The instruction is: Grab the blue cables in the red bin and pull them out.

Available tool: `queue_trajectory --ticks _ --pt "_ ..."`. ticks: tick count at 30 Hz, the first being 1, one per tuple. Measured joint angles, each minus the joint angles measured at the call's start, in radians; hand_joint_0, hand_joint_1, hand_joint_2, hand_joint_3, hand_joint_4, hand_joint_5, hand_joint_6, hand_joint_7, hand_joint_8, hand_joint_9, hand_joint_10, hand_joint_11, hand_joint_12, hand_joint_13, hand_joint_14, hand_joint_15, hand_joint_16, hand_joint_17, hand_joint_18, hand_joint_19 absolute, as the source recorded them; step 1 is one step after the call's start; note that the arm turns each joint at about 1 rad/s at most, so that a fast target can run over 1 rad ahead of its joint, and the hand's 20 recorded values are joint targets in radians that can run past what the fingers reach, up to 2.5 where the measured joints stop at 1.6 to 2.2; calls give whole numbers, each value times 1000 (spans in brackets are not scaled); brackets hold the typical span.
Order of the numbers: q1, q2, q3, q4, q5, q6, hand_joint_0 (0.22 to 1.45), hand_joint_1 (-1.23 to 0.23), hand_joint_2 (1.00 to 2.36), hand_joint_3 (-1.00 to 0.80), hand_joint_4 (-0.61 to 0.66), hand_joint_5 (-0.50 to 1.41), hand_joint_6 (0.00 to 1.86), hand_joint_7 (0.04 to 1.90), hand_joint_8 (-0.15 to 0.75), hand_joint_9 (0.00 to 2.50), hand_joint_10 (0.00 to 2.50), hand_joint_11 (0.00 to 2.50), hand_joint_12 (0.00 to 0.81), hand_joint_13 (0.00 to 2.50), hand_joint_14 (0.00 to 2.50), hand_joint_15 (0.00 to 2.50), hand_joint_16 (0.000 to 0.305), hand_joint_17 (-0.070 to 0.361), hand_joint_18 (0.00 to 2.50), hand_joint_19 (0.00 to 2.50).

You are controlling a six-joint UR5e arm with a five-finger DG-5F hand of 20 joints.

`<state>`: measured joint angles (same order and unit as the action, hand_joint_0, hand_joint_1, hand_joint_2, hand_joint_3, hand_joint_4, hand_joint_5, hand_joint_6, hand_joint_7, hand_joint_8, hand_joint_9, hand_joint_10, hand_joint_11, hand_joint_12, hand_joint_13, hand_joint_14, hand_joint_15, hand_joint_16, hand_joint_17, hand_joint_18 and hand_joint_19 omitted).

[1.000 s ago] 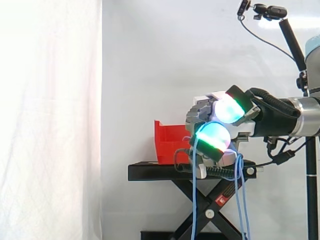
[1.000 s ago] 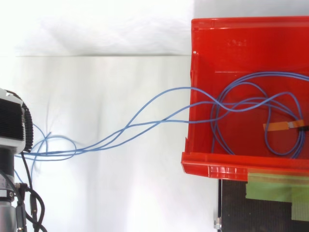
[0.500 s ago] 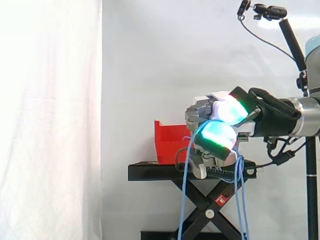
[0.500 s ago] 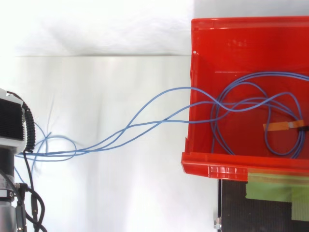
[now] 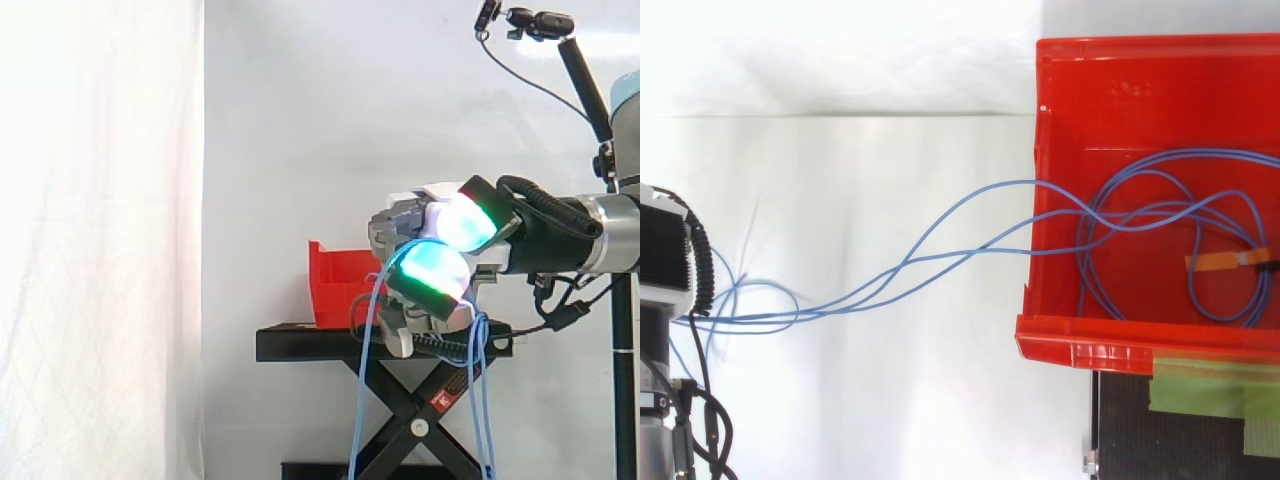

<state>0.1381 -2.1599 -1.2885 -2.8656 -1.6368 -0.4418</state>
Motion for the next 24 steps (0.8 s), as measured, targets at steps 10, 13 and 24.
queue_trajectory --ticks 10,13,24 --pt "0 0 0 -11 0 13 951 -920 1000 -1000 -43 462 1203 428 180 976 428 1681 292 1193 14 1423 43 97 782 784" --pt "0 0 0 -21 0 41 961 -924 1000 -1000 -54 421 1279 396 176 973 437 1668 292 1195 14 1423 43 97 784 784" --pt "-1 0 0 -52 0 163 981 -949 1004 -896 -61 337 1396 335 179 946 486 1656 291 1189 13 1427 44 99 788 782"
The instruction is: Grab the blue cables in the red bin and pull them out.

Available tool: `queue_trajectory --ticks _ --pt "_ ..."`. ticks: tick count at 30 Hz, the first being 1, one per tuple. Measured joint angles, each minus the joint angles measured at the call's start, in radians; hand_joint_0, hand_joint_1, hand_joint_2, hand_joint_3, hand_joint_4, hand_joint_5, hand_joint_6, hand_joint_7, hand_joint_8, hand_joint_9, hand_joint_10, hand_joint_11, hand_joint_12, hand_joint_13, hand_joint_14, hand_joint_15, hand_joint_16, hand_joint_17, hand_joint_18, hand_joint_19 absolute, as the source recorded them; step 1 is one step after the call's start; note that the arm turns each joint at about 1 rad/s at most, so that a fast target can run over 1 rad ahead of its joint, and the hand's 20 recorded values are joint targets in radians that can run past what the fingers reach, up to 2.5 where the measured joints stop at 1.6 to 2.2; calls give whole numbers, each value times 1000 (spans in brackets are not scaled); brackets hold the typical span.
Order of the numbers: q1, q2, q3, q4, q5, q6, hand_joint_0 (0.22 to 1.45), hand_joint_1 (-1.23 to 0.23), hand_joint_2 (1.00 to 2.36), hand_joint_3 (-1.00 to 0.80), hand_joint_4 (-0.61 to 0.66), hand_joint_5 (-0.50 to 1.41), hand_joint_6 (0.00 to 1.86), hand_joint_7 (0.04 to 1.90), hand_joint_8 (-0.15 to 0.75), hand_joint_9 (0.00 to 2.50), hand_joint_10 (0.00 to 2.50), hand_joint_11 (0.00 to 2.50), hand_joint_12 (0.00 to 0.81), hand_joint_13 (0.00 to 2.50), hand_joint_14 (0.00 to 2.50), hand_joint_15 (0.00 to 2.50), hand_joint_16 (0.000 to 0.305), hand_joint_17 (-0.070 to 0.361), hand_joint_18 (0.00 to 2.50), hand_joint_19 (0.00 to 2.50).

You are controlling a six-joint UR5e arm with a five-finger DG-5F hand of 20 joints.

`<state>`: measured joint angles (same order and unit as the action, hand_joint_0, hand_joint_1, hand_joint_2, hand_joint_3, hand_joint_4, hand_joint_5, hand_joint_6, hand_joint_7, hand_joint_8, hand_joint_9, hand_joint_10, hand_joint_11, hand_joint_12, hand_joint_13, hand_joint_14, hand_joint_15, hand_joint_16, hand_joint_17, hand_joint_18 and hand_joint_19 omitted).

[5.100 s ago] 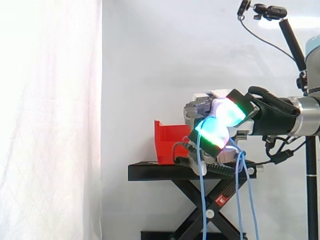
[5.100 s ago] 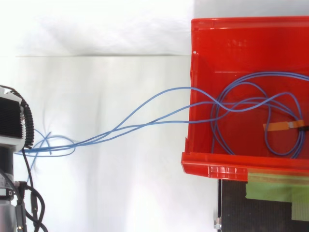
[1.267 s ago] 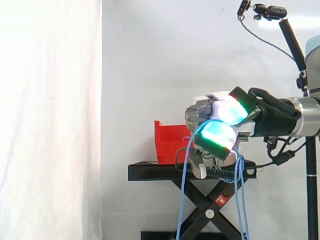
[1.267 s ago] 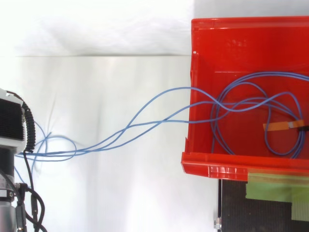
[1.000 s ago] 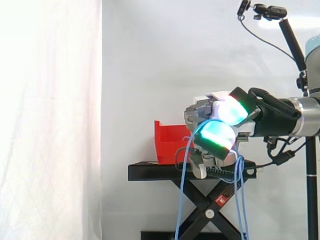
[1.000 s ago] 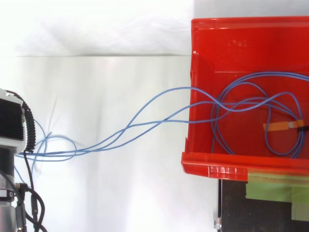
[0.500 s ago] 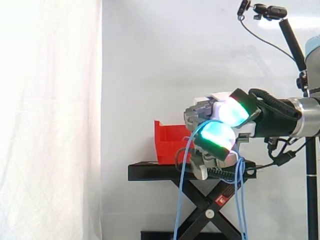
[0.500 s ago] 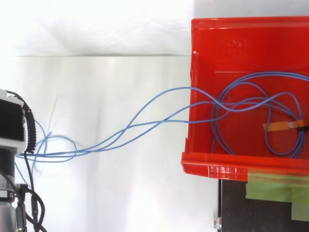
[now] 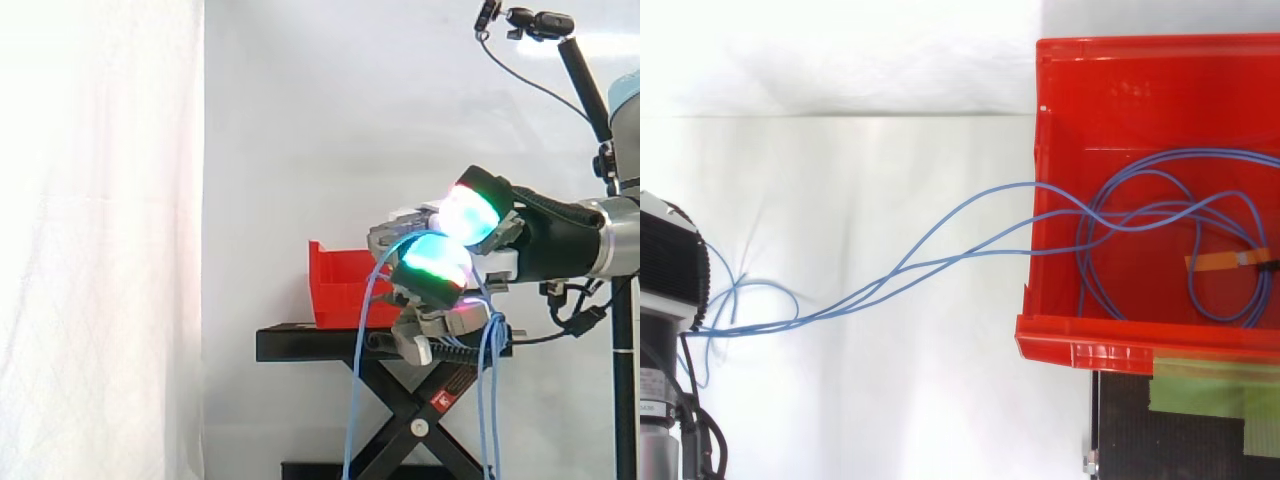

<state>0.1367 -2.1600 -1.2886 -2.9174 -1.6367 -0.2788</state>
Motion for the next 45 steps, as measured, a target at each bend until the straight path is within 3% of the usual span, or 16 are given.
queue_trajectory --ticks 9,27,45 --pt "-1 0 0 -9 0 31 989 -976 1006 -835 -138 317 1448 321 176 930 519 1633 289 1180 13 1424 44 99 784 781" --pt "-2 0 0 -30 0 33 1077 -992 1010 -672 -455 344 1600 392 150 982 555 1604 284 1204 11 1429 42 94 773 797" --pt "-4 0 0 -69 -4 53 1082 -1001 1011 -569 -456 372 1640 389 146 1032 496 1654 271 1260 15 1433 42 94 801 827"
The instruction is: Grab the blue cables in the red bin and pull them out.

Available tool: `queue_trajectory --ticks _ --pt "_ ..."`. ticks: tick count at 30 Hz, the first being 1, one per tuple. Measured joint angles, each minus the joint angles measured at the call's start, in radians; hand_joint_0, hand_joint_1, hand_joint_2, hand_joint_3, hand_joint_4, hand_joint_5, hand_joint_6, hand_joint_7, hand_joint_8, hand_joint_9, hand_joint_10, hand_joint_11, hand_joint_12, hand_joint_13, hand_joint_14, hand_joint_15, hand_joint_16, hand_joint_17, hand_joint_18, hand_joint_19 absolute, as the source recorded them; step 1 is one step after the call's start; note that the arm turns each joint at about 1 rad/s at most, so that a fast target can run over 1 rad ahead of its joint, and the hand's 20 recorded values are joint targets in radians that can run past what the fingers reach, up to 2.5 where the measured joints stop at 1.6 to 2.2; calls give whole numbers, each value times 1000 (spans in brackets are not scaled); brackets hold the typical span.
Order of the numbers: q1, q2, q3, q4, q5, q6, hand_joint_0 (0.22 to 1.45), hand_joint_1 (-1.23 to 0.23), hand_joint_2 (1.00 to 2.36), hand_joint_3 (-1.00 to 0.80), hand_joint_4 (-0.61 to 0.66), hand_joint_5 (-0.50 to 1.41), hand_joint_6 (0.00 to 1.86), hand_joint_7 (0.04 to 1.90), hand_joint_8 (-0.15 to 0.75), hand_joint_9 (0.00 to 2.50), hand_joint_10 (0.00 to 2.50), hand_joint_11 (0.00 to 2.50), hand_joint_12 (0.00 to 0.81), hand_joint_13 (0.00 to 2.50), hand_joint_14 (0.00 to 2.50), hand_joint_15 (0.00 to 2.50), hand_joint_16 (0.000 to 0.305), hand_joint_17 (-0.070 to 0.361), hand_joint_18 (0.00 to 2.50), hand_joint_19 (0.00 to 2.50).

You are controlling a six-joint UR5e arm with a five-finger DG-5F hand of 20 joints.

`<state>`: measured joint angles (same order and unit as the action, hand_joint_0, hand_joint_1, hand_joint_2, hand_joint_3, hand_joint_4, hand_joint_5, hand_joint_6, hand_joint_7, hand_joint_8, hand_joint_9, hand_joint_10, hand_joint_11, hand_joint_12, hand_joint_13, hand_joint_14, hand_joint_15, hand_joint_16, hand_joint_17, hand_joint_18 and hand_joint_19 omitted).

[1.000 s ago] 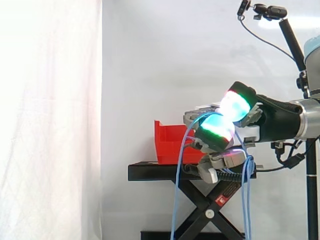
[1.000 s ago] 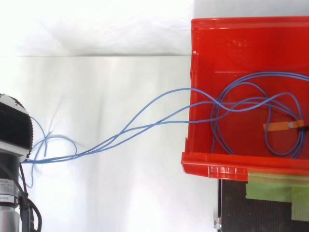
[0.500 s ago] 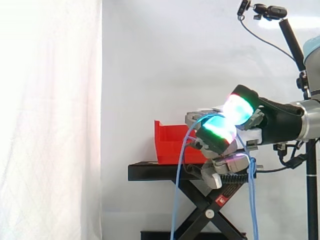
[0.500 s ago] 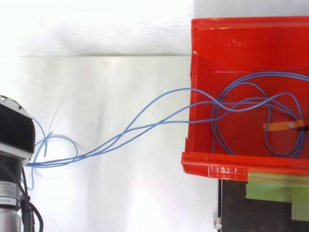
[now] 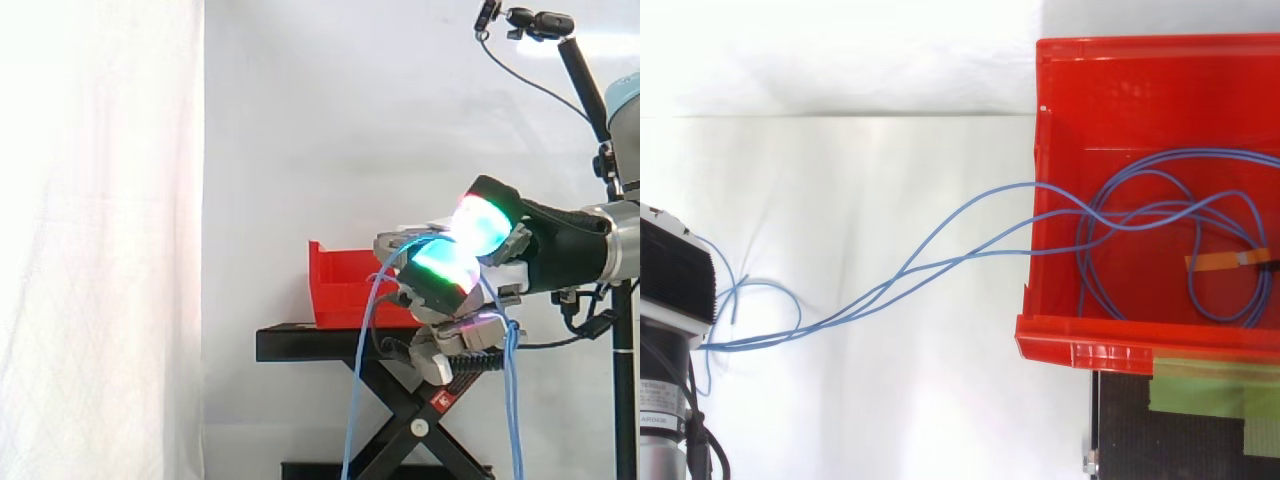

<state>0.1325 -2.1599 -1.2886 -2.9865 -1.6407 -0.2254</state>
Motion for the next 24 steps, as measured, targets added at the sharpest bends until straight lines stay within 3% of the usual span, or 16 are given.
queue_trajectory --ticks 11,15,17,24 --pt "2 0 0 4 0 -4 1085 -1002 1011 -566 -450 374 1640 385 152 1032 525 1636 270 1277 14 1449 42 94 815 814" --pt "2 0 0 4 0 -4 1091 -1003 1011 -565 -446 376 1643 380 150 1007 703 1576 266 1357 3 1610 42 94 860 819" --pt "2 0 0 4 0 -4 1093 -1003 1012 -564 -438 375 1642 382 156 999 764 1559 261 1356 154 1626 42 95 880 835" --pt "3 0 0 4 1 -5 1100 -1003 1012 -567 -415 373 1646 367 159 972 861 1503 262 1217 1299 1296 40 90 983 975"
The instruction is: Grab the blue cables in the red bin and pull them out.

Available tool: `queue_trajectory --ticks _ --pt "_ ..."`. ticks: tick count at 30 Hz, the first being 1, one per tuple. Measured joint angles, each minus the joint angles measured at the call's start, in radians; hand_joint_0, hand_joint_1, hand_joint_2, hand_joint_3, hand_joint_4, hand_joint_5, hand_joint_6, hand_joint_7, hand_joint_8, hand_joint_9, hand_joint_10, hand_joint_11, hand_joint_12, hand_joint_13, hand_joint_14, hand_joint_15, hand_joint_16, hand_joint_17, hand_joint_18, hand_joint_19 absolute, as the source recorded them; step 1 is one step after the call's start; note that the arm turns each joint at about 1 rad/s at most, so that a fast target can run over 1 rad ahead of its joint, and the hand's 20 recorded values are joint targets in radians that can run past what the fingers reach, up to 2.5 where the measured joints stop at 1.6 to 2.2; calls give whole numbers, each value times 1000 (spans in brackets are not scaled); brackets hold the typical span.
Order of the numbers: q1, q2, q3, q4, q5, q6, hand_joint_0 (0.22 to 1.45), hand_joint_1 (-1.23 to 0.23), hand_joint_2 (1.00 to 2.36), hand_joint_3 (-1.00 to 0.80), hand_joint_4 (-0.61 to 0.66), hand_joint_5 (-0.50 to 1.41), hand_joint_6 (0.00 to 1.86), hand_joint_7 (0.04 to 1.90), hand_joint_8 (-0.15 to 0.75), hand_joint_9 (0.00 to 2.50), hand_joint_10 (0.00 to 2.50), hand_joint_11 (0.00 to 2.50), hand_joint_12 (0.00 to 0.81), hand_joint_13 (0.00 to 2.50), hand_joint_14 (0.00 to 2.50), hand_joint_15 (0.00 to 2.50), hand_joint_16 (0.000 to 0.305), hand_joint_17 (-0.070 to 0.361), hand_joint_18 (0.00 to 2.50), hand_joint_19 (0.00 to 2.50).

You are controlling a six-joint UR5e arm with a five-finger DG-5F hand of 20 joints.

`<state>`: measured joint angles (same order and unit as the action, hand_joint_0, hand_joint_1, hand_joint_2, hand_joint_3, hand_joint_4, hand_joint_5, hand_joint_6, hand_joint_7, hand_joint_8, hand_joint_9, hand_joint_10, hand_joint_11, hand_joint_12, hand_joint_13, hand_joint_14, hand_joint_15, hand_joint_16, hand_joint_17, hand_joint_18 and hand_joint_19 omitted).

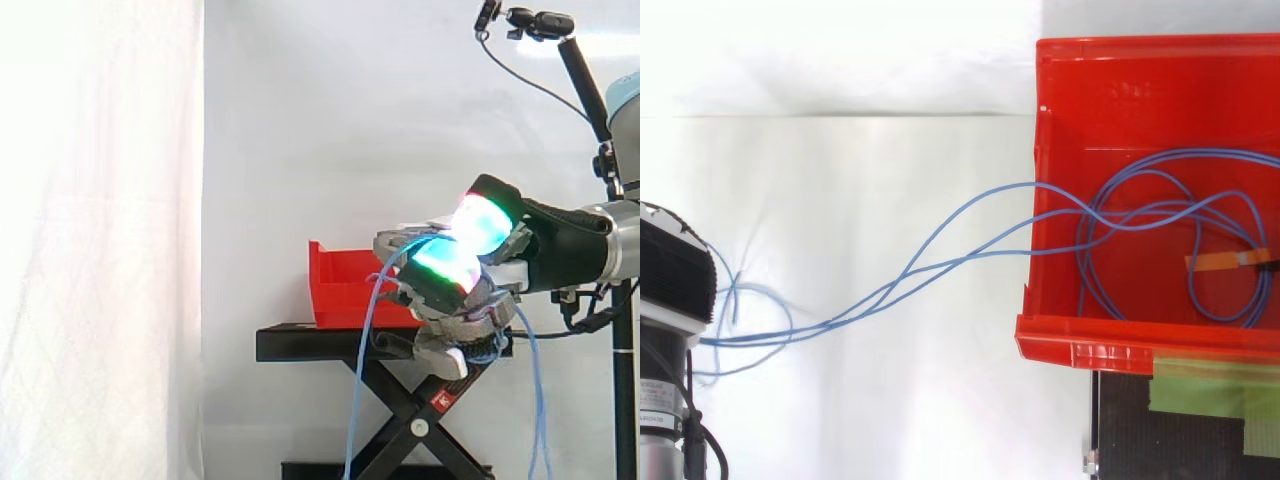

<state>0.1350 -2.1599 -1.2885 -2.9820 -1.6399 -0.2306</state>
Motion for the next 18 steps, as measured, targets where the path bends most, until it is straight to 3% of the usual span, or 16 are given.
queue_trajectory --ticks 2,10,18 --pt "0 0 0 0 0 0 1103 -1001 1012 -576 -407 369 1647 363 167 971 889 1480 266 1179 1580 1236 38 87 1050 1066" --pt "0 0 0 0 0 0 1104 -1003 1012 -568 -395 369 1641 364 173 972 940 1451 266 1097 2077 1136 36 81 1135 1229" --pt "0 0 0 0 0 0 1104 -1005 1012 -552 -394 375 1638 363 171 979 953 1440 272 1076 2176 1132 37 83 1169 1237"
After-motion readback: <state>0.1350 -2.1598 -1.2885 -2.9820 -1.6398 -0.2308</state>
